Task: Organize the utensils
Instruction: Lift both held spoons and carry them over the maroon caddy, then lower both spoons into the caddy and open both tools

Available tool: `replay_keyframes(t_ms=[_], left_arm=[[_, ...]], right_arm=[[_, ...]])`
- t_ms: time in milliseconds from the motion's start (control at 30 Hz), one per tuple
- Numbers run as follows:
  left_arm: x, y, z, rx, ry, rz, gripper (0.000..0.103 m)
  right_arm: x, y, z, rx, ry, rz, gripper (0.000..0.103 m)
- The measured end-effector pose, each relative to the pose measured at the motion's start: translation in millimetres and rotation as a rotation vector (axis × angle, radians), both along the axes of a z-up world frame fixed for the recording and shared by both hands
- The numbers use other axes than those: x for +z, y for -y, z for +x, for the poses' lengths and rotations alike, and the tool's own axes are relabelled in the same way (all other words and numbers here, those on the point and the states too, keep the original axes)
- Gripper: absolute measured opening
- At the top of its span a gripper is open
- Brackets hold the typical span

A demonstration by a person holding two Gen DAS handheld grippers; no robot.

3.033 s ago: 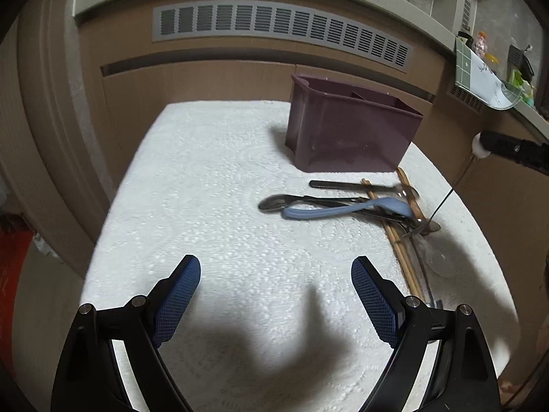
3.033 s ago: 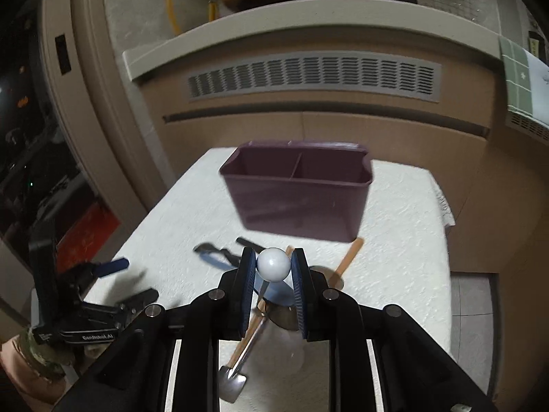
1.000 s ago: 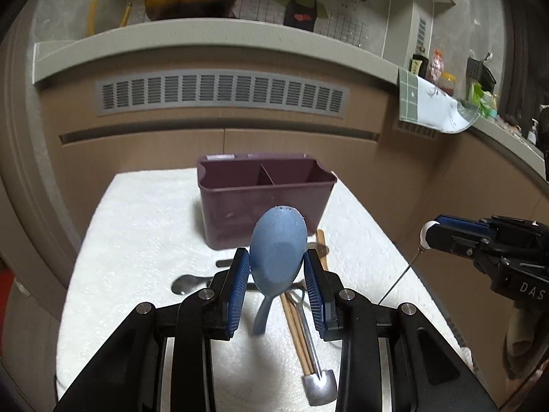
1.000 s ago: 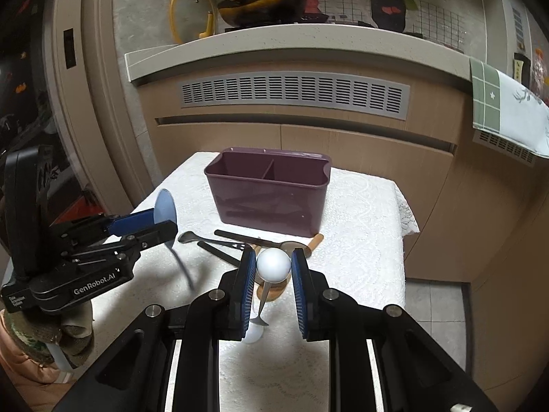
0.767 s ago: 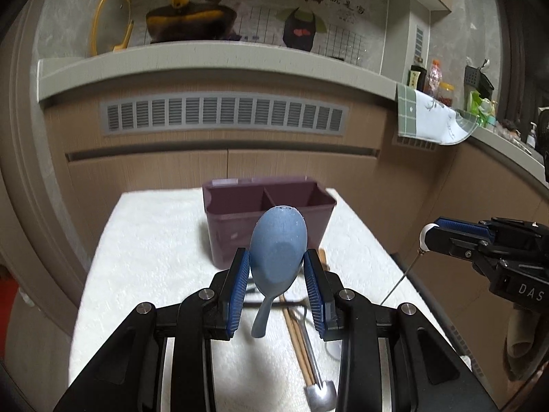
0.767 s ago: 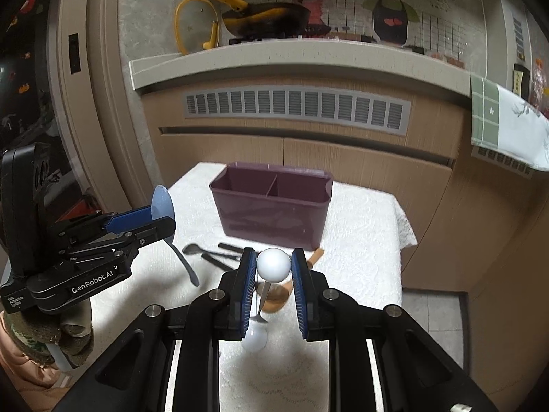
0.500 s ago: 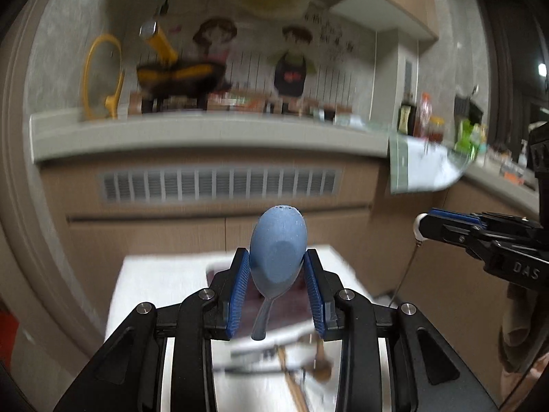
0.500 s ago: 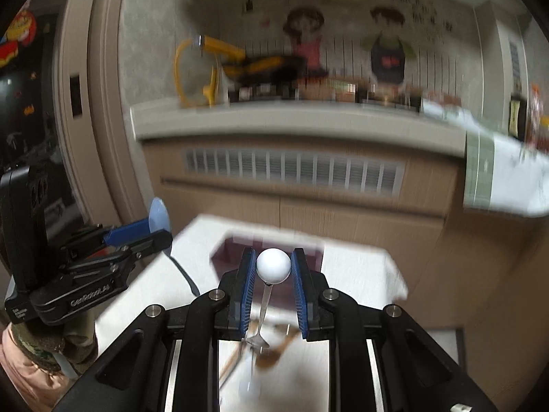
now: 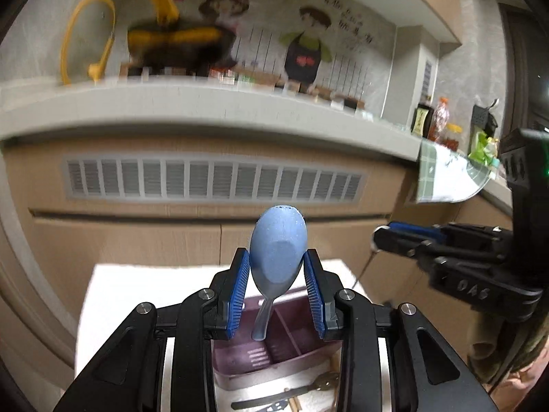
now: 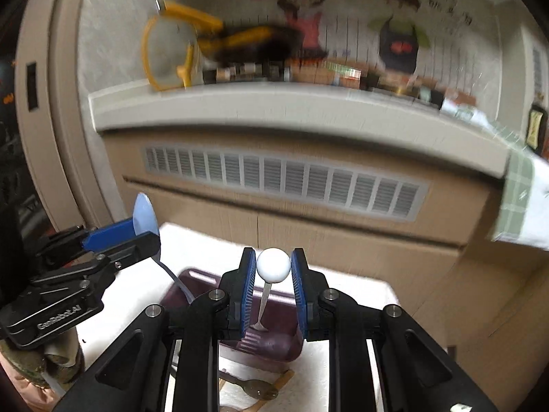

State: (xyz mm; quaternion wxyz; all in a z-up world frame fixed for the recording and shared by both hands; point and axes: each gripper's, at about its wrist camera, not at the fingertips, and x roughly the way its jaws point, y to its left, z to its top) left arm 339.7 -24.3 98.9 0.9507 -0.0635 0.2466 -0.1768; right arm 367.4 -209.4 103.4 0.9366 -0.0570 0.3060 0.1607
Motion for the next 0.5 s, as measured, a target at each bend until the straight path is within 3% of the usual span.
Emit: replay_keyframes(t_ms=[167, 200, 233, 367, 433, 500], left_arm=[[-43.1, -4.2, 29.7, -0.003, -0.117, -0.026, 0.036], [-49.5, -5.6, 33.9, -0.007, -0.139, -0.033, 0.041], [-55.1, -6.8, 37.1, -0.008, -0.158, -0.041, 0.046], [-65.8, -12.6, 32.0, 0.015, -0.155, -0.037, 0.048], [-67.7, -18.1, 23.2, 0.020, -0.147, -0.038, 0.058], [-70.0, -22.2, 11.5, 0.029, -0.137, -0.034, 0.060]], right_arm=[[-47.3, -8.3, 28.1, 0.006, -0.113, -0.017, 0.021], [-54.0, -9.2, 31.3, 0.004, -0.123, -0.026, 0.023], [-58.2, -9.6, 31.7, -0.003, -0.124, -0.044, 0.031], [-57.3, -11.1, 13.1, -0.018, -0.040, -0.117, 0.064], [-56.9, -11.3, -5.4, -0.015, -0.004, -0.158, 0.070], [-60.6, -12.7, -22.8, -0.006, 0.007, -0.186, 0.079]])
